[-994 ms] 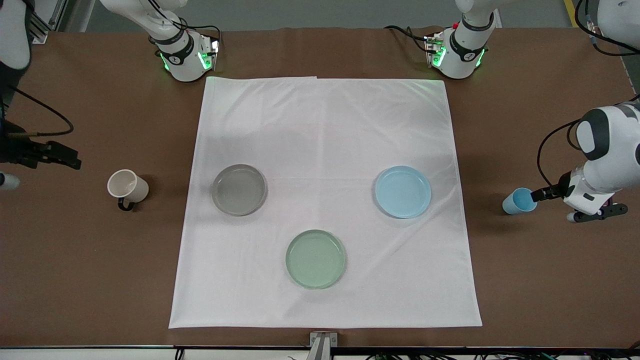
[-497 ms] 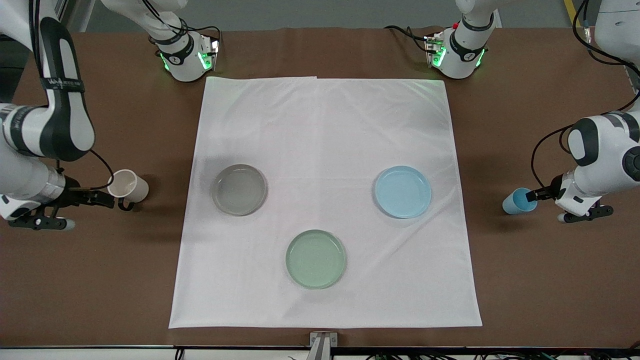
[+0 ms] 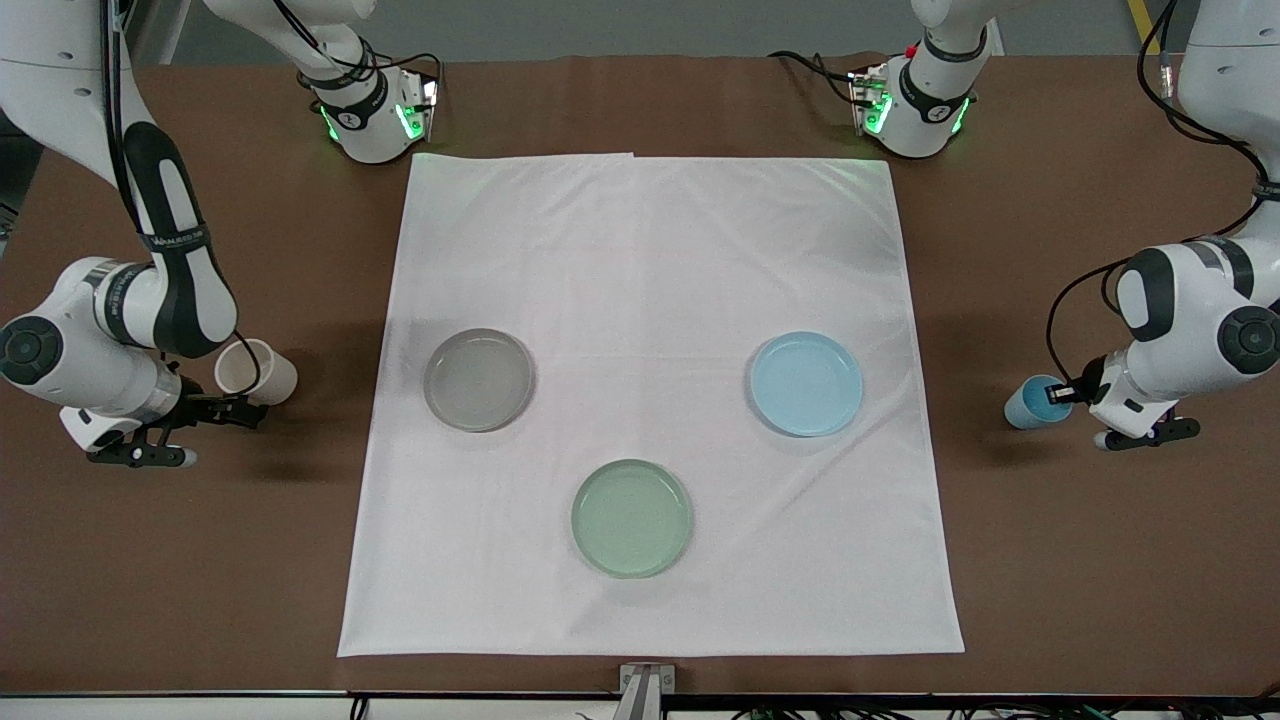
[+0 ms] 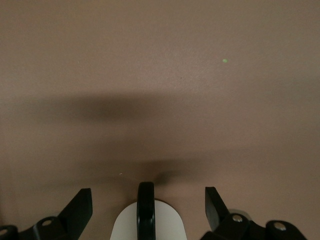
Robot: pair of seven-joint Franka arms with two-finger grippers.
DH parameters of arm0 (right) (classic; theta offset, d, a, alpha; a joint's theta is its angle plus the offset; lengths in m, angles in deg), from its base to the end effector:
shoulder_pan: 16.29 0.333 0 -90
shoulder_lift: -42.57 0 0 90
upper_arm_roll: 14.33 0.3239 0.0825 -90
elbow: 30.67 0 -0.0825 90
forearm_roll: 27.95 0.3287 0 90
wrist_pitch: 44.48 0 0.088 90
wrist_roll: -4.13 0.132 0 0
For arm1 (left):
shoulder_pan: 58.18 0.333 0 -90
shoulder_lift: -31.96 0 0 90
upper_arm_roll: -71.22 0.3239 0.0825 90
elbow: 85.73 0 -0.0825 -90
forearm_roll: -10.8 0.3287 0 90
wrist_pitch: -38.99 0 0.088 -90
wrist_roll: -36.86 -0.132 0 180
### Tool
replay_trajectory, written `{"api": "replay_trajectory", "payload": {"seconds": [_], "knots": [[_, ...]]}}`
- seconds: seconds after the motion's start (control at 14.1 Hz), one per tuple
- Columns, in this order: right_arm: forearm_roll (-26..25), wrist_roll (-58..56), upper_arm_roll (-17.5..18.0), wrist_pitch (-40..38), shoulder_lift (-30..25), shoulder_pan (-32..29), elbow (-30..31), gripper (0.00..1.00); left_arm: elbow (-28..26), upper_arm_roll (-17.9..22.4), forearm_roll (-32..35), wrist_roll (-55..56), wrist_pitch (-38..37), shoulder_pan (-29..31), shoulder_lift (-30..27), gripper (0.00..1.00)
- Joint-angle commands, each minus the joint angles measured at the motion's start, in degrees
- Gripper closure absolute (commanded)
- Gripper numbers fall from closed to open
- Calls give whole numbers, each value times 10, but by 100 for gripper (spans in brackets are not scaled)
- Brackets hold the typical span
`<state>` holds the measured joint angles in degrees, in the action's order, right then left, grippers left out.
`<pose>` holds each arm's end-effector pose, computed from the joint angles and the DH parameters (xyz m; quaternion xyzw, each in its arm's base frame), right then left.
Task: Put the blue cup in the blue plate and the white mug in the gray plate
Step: 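Carry the blue cup onto the blue plate while the right gripper carries the mug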
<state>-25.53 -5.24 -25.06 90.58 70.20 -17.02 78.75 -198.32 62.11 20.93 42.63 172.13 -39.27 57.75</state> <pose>0.5813 -0.1097 0.2668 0.9992 -0.0235 -0.0178 0.0259 0.5614 0.1075 0.2613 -0.9957 -0.0788 0.0420 0.0256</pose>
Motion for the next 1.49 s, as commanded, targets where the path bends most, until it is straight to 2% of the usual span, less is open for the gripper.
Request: {"api": "replay_trajectory", "payload": {"seconds": [0.0,0.07,0.21,0.43,0.78,1.14,1.42], "knots": [[27,-22,6,8,1,-8,10,5,-3,-21,-8,8,0,2,-21,100],[28,-22,7,8,4,-8,11,8,-3,-29,-14,13,-5,2,-32,100],[28,-28,6,7,5,-8,18,23,-3,-60,-15,37,-35,2,-55,100],[28,-41,7,4,5,-13,24,41,8,-132,-15,146,-98,1,-80,100],[29,-50,7,0,5,-16,27,58,8,-230,-15,328,-105,-14,-60,100],[29,-50,7,1,6,-15,26,66,7,-233,-12,434,-97,-88,-35,100],[31,-50,7,1,5,-14,26,76,14,-232,-7,456,-53,-103,-7,100]]}}
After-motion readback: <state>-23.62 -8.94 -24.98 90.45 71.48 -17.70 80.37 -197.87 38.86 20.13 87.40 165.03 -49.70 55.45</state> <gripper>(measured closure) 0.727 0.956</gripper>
